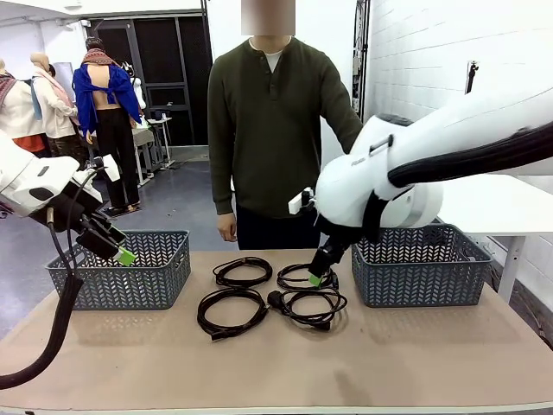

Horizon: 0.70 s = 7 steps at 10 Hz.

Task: Organize the cables according to human instructions.
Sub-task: Pick up a bundle of cables and place it in the basket indicated by the human.

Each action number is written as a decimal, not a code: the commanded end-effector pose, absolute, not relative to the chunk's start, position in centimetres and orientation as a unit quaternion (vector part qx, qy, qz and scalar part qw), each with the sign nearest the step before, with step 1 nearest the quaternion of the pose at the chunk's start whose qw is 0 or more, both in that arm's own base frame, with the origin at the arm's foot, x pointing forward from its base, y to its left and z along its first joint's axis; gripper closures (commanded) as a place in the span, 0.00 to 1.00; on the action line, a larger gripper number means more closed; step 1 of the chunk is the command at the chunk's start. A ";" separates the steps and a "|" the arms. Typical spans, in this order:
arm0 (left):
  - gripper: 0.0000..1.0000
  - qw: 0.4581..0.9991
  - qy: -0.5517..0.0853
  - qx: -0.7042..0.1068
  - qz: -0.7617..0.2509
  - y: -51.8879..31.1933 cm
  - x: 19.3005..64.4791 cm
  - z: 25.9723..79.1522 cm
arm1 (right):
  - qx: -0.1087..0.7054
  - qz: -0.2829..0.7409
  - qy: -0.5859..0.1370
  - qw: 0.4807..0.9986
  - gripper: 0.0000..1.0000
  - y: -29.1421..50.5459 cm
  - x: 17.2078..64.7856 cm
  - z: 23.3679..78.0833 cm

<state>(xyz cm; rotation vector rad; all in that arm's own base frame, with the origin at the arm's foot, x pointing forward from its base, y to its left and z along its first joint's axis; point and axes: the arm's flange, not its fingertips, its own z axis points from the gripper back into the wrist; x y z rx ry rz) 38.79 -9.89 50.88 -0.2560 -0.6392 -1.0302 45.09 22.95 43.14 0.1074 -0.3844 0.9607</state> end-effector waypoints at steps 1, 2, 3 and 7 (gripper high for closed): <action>0.00 0.806 -0.302 -0.128 -0.492 -9.5 39.0 50.5 | 0.024 0.453 -0.175 0.874 0.00 24.5 46.6 42.4; 0.00 0.806 -0.302 -0.128 -0.492 -9.5 39.0 50.5 | 0.025 0.452 -0.171 0.875 0.00 24.7 46.8 42.1; 0.00 0.806 -0.302 -0.128 -0.492 -9.5 39.0 50.5 | 0.032 0.450 -0.171 0.876 0.00 24.1 46.6 42.4; 0.00 0.806 -0.302 -0.128 -0.492 -9.5 39.0 50.5 | 0.035 0.461 -0.173 0.870 0.00 24.2 46.3 41.7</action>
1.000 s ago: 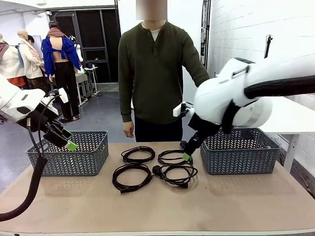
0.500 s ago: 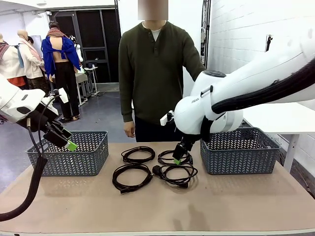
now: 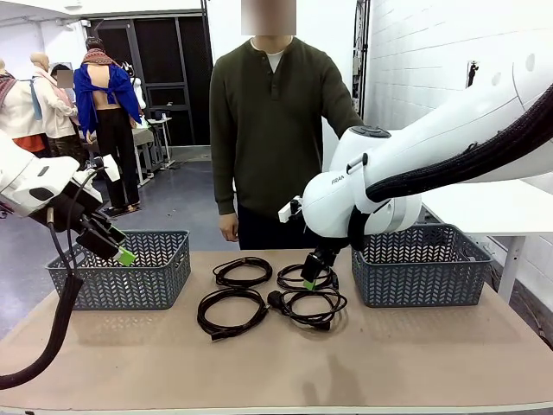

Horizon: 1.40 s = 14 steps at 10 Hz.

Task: Organize the cables according to human instructions.
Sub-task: Pick up a bundle of cables and place it in the basket indicated by the human.

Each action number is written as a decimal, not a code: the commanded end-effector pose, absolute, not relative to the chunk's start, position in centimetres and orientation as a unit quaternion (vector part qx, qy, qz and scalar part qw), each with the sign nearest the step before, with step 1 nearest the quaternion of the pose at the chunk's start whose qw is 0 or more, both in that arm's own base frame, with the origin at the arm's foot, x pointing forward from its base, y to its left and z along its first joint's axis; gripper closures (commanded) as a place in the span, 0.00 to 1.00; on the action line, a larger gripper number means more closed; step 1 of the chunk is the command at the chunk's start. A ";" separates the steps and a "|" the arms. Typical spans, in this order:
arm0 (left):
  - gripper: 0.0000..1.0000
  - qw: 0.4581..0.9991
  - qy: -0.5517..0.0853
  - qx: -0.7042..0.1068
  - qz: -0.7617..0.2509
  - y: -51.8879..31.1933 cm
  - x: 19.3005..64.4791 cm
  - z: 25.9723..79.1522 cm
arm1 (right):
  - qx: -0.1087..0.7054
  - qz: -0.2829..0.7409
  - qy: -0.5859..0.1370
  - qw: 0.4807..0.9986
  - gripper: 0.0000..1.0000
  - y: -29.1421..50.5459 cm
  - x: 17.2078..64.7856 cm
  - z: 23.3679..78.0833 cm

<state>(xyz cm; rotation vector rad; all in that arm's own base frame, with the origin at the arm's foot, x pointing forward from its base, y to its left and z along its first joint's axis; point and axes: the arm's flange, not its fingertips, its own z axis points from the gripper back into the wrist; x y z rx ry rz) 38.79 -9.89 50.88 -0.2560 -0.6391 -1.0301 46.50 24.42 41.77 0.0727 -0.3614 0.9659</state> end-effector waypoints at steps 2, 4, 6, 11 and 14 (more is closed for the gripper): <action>0.00 0.806 -0.302 -0.128 -0.492 -9.5 39.0 50.5 | 0.035 0.461 -0.173 0.870 0.00 24.2 46.3 41.7; 0.00 0.806 -0.302 -0.128 -0.492 -9.5 39.0 50.5 | 0.036 0.465 -0.154 0.871 0.00 25.5 47.3 41.1; 0.00 0.806 -0.302 -0.128 -0.492 -9.5 39.0 50.5 | 0.037 0.467 -0.117 0.876 0.00 27.5 48.8 39.9; 0.00 0.806 -0.302 -0.128 -0.492 -9.5 39.0 50.5 | 0.054 0.458 -0.067 0.885 0.00 29.2 49.4 36.4; 0.00 0.806 -0.302 -0.128 -0.492 -9.5 39.0 50.5 | 0.062 0.463 -0.038 0.883 0.00 29.4 50.5 34.4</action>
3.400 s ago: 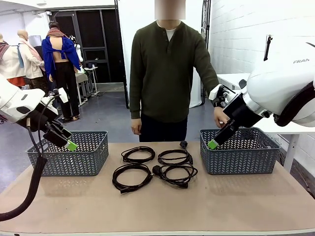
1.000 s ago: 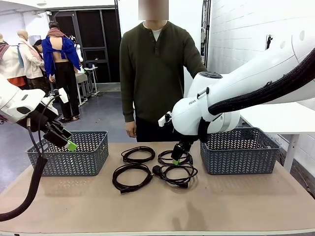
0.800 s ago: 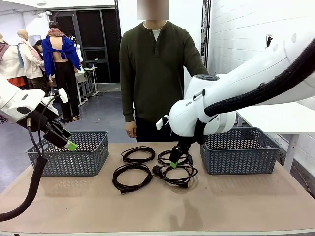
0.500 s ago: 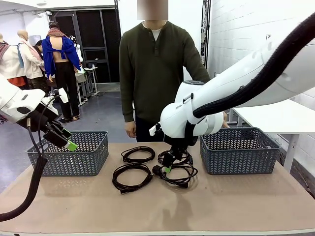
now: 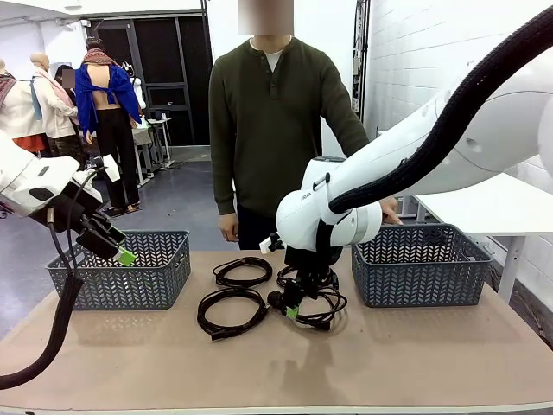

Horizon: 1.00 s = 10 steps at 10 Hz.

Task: Organize the cables according to human instructions.
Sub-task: Pick up a bundle of cables and place it in the basket indicated by the human.

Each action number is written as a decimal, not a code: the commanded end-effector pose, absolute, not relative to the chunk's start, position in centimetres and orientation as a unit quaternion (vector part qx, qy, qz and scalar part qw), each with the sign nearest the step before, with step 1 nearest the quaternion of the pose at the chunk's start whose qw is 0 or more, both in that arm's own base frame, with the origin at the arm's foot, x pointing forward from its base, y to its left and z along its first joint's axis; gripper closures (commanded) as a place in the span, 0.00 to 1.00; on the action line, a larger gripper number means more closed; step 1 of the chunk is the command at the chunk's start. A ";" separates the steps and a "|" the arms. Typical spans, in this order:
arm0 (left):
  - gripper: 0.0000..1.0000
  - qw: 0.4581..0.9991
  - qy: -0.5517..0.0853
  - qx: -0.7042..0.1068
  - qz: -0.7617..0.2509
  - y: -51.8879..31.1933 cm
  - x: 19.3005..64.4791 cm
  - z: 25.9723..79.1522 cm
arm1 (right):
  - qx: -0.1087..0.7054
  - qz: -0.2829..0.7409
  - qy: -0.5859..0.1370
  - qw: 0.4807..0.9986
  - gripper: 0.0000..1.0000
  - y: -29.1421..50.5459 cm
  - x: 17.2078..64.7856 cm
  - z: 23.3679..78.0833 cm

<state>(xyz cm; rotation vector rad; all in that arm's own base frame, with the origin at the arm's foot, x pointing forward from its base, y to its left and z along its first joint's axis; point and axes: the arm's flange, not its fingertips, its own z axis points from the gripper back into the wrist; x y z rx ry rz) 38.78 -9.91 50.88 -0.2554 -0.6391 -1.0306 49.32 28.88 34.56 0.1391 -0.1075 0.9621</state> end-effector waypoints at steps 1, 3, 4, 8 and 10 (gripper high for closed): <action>0.00 0.806 -0.302 -0.128 -0.492 -9.5 39.0 50.5 | 0.066 0.463 -0.032 0.884 0.00 29.7 50.9 33.9; 0.00 0.806 -0.302 -0.128 -0.492 -9.5 39.0 50.5 | 0.079 0.464 -0.021 0.882 0.00 30.0 51.4 33.3; 0.00 0.806 -0.302 -0.128 -0.492 -9.5 39.0 50.5 | 0.082 0.463 -0.019 0.883 0.00 30.1 51.6 33.2; 0.00 0.806 -0.302 -0.128 -0.492 -9.5 39.0 50.5 | 0.073 0.465 0.003 0.882 0.00 30.7 52.3 32.0; 0.00 0.806 -0.302 -0.128 -0.492 -9.5 39.0 50.5 | 0.070 0.468 0.010 0.881 0.00 31.2 52.6 31.2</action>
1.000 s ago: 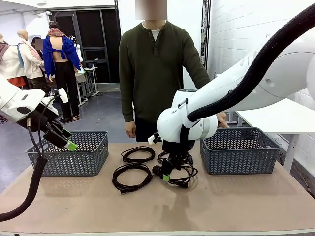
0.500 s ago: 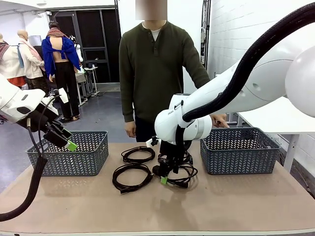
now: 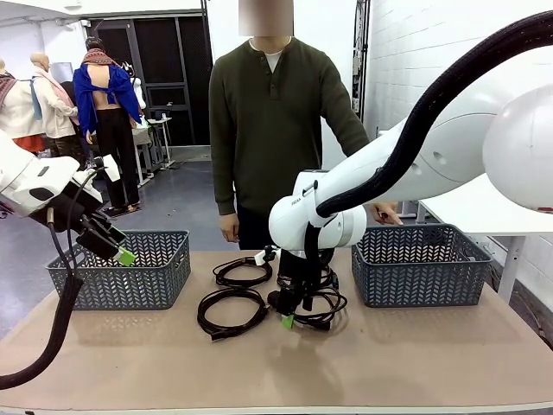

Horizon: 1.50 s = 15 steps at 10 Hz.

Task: Organize the cables according to human instructions.
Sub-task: Pick up a bundle of cables and place it in the basket indicated by the human.

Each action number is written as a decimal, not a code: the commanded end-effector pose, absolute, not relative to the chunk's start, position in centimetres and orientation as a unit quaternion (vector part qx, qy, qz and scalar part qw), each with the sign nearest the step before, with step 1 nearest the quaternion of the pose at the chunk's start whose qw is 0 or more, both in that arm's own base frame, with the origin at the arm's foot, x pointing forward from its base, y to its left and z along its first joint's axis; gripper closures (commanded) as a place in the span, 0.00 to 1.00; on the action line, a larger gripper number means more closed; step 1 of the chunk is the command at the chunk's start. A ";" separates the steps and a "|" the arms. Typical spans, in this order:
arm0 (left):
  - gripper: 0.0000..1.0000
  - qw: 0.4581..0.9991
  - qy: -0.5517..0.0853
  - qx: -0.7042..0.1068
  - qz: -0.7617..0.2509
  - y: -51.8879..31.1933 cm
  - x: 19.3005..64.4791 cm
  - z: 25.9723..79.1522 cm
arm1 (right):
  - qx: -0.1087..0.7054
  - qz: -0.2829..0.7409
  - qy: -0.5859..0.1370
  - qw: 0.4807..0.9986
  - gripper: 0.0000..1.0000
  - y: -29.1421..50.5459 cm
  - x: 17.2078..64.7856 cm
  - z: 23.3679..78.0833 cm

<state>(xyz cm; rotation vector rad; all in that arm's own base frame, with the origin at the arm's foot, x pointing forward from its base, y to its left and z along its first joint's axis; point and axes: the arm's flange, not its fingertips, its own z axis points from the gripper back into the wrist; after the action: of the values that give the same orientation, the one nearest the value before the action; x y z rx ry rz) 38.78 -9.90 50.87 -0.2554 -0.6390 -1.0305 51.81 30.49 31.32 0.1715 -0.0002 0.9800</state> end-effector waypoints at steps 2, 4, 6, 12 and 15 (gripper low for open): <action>0.00 0.806 -0.302 -0.128 -0.492 -9.5 39.0 50.5 | 0.058 0.468 0.014 0.881 0.00 31.5 52.9 30.6; 0.00 0.806 -0.302 -0.128 -0.492 -9.5 39.0 50.5 | 0.047 0.470 0.017 0.881 0.00 31.7 52.9 30.3; 0.00 0.806 -0.302 -0.128 -0.492 -9.5 39.0 50.5 | 0.046 0.469 0.019 0.882 0.00 31.9 53.1 30.0; 0.00 0.806 -0.302 -0.128 -0.492 -9.5 39.0 50.5 | 0.036 0.470 0.013 0.882 1.00 32.6 52.8 30.0; 0.00 0.806 -0.302 -0.128 -0.492 -9.5 39.0 50.5 | 0.043 0.459 0.019 0.887 1.00 32.8 52.4 30.1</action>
<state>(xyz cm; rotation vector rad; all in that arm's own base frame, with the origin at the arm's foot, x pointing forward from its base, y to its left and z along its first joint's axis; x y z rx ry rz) 38.78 -9.90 50.87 -0.2554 -0.6391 -1.0306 52.78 31.90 30.54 0.1032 0.0125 0.9769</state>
